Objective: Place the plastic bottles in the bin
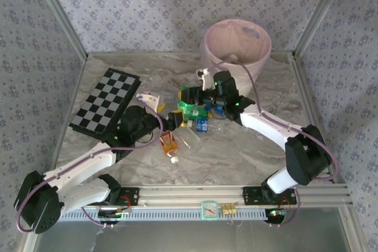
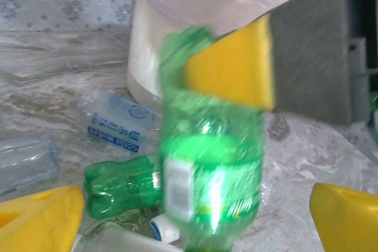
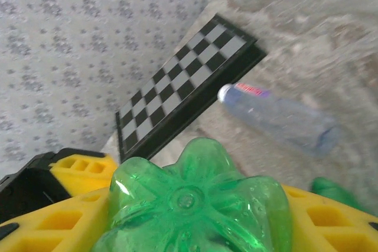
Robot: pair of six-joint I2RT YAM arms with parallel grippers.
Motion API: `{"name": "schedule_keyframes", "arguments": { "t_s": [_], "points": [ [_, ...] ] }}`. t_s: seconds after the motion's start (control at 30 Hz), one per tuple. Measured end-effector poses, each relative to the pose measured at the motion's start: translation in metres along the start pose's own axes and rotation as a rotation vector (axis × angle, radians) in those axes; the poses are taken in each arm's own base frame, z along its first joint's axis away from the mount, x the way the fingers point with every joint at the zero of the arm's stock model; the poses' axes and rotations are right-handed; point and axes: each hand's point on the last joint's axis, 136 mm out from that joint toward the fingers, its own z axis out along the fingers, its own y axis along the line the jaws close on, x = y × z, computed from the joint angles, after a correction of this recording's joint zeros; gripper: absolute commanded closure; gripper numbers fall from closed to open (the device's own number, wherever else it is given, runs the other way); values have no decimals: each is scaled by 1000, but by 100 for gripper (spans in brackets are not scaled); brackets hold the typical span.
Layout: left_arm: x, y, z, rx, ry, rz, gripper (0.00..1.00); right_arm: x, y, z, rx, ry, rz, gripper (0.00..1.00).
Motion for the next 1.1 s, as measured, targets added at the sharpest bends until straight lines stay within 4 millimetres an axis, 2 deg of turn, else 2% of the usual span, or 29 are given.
{"name": "schedule_keyframes", "arguments": {
  "t_s": [0.13,0.37,0.53,0.67,0.77,0.87,0.97,1.1],
  "points": [
    [1,30,-8,-151,-36,-52,0,-42,-3,-22,73,-73,-74,54],
    [27,103,-26,-423,-27,-228,0,-130,35,-65,93,-248,-261,54],
    [38,115,-30,-475,-7,-288,0,-198,61,-107,134,-384,-395,55],
    [42,117,-31,-490,0,-310,0,-235,64,-136,209,-480,-468,55],
    [45,119,-31,-497,4,-317,0,-249,51,-149,294,-516,-506,55],
    [47,120,-32,-500,9,-320,0,-254,26,-152,389,-514,-521,55],
    [49,120,-32,-503,13,-322,0,-255,-7,-150,482,-485,-512,54],
    [51,121,-33,-505,15,-327,0,-245,-58,-143,584,-413,-461,54]
  ]
}}
